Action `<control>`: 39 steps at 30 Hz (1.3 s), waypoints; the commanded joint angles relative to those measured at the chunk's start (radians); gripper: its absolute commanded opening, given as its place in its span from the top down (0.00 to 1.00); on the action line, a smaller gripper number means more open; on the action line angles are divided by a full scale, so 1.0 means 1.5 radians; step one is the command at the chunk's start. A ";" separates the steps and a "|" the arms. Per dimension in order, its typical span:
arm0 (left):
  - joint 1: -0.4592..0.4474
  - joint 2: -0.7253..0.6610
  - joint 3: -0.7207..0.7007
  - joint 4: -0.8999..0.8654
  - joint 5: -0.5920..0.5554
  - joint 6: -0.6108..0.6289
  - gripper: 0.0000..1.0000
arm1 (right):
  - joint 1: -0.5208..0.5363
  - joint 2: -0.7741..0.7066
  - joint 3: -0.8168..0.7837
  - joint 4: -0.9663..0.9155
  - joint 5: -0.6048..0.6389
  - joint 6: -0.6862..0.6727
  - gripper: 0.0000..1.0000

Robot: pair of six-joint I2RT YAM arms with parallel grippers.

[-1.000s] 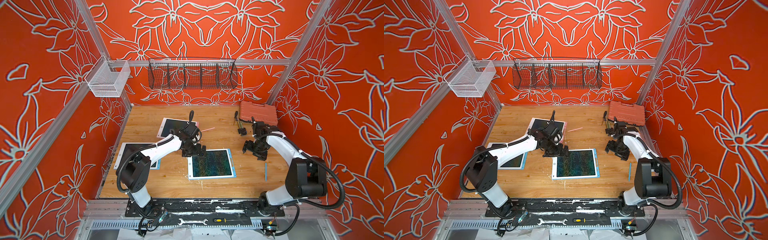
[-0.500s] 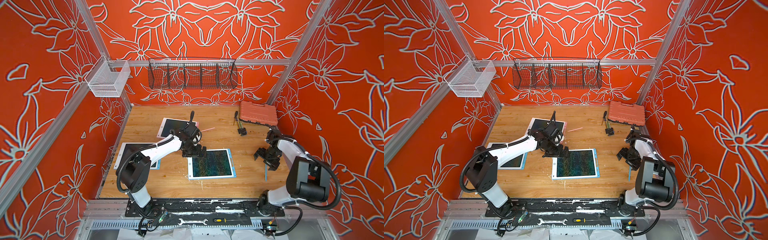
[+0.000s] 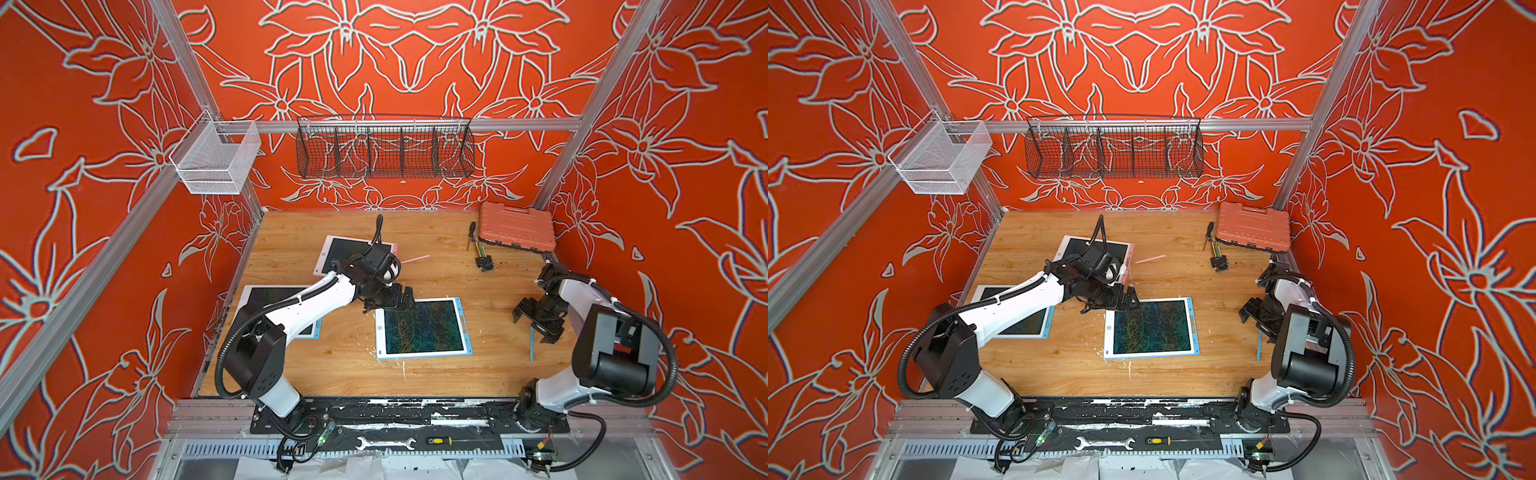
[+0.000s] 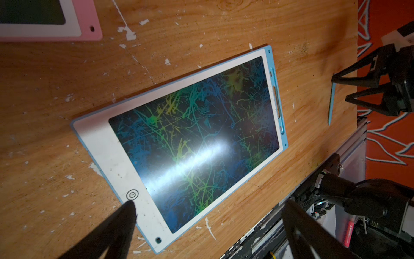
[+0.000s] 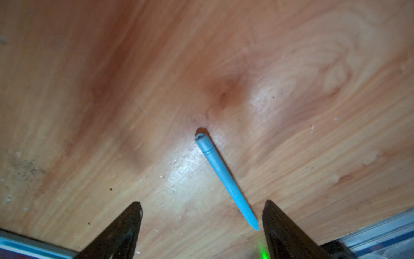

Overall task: Place the stylus back onto the writing tablet
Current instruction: Move the stylus to the center of the board.

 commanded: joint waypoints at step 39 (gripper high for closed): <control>-0.003 -0.048 -0.047 0.036 -0.010 -0.065 0.00 | -0.002 0.033 -0.074 0.077 -0.119 -0.025 0.58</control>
